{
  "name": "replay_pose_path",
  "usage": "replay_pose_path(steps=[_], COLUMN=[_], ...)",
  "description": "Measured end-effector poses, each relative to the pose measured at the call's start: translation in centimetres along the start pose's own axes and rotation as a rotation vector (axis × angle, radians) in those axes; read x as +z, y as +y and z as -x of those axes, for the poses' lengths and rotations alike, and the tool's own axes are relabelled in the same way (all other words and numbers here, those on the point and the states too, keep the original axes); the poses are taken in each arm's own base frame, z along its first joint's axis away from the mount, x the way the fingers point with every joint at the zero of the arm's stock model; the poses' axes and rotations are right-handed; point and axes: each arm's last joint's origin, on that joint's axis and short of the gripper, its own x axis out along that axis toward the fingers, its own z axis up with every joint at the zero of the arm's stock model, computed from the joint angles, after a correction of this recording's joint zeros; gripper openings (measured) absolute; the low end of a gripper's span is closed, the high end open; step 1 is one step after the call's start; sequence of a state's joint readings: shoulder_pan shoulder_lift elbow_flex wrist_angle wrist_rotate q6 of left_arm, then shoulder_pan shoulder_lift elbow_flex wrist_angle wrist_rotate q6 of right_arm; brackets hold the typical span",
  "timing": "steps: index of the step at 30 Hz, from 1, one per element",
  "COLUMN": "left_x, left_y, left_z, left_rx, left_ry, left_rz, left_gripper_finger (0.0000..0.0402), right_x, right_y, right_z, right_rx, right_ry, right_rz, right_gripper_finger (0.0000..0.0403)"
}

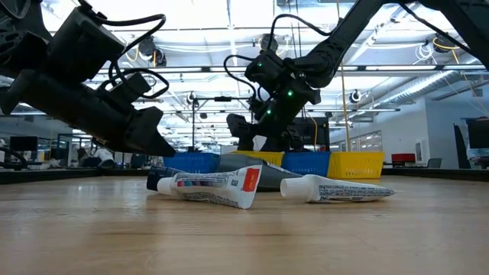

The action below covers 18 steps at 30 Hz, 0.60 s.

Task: Pick & Place Travel size toiletries
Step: Put the black deodorant into the left yellow bin, then adjust the yellow bins

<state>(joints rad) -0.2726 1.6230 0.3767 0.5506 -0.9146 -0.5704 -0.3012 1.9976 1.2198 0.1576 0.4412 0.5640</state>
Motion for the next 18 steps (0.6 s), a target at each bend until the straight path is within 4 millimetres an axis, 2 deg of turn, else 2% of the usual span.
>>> replay_pose_path(steps=[4, 8, 14, 18], left_x=[0.0, -0.1, -0.1, -0.1], left_y=[0.0, -0.1, -0.2, -0.3], left_z=[0.0, 0.2, 0.3, 0.3], left_rx=[0.000, -0.009, -0.016, -0.016], left_ry=[0.000, 0.000, 0.000, 0.000], left_rz=[0.000, -0.004, -0.009, -0.007], left_gripper_finger=[0.0186, 0.0186, 0.0186, 0.0186], right_x=[0.2, 1.2, 3.0, 2.4], right_y=[0.2, 0.7, 2.1, 2.9], right_z=[0.0, 1.2, 5.4, 8.3], right_rx=[0.013, 0.042, 0.117, 0.259], right_ry=[-0.019, -0.057, -0.082, 0.063], right_rz=[-0.008, 0.009, 0.163, 0.339], right_gripper_finger=[0.0270, 0.0262, 0.0240, 0.0212])
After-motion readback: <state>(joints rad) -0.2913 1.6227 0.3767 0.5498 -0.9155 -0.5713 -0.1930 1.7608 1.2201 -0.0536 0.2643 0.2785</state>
